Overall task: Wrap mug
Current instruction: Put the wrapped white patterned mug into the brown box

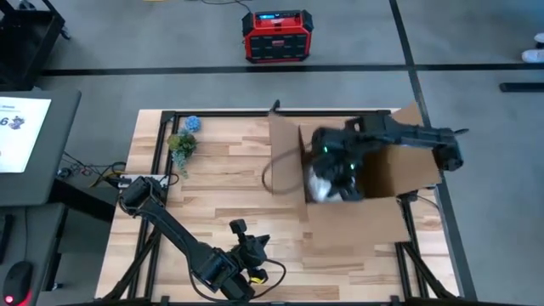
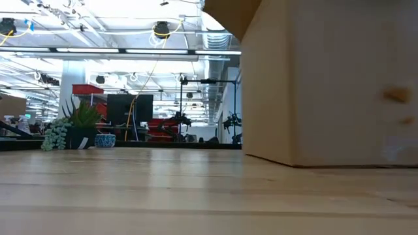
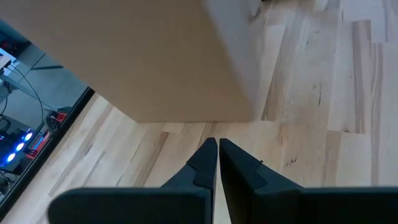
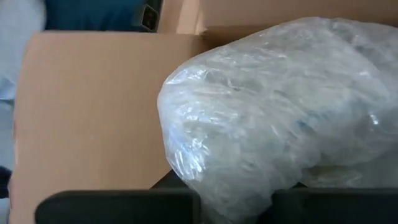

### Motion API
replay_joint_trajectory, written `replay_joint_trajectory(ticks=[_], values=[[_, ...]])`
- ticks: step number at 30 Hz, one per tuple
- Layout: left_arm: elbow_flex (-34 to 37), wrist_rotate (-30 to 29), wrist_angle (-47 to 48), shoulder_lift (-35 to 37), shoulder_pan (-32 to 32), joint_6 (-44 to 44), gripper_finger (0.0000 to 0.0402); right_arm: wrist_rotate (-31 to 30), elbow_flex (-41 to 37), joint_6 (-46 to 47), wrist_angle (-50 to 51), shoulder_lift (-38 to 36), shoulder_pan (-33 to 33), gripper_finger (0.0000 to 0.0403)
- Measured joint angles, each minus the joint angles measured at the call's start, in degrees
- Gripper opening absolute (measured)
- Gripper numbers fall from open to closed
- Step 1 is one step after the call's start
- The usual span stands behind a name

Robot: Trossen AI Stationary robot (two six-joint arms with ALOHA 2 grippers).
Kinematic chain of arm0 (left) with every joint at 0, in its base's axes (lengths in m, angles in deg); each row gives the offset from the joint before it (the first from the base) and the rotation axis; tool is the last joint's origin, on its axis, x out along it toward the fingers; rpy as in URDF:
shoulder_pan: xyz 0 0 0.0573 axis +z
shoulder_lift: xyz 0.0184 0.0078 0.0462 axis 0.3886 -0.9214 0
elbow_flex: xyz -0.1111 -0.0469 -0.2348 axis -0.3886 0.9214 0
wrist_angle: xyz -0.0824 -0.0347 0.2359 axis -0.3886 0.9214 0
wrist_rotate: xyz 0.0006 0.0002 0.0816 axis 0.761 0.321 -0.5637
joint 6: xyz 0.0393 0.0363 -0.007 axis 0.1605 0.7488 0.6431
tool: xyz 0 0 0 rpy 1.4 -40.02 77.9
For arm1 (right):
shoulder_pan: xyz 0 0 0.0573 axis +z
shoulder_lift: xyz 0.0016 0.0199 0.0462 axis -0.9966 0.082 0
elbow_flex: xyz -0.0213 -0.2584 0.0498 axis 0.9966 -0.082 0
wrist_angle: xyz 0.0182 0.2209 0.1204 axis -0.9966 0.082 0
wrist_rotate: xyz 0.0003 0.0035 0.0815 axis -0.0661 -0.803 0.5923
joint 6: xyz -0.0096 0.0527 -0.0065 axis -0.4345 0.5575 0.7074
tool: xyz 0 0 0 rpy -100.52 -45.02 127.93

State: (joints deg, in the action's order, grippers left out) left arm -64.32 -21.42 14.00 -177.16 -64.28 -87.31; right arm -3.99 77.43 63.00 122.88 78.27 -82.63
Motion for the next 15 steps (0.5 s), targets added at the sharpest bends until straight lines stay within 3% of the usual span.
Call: replay_joint_trajectory(ticks=[2, 10, 15], values=[[0.0, 0.0, 0.0, 0.0, 0.0, 0.0, 0.0000, -6.8, 0.0, 3.7, 0.3, -0.9, 2.3, 0.0020], [0.0, 0.0, 0.0, 0.0, 0.3, 0.7, 0.0000, -45.3, 2.9, 15.0, 0.4, -3.7, 8.3, 0.0020], [0.0, 0.0, 0.0, 0.0, 1.0, 0.7, 0.0000, -64.8, 7.3, 18.5, 0.4, -4.0, 7.5, 0.0020]])
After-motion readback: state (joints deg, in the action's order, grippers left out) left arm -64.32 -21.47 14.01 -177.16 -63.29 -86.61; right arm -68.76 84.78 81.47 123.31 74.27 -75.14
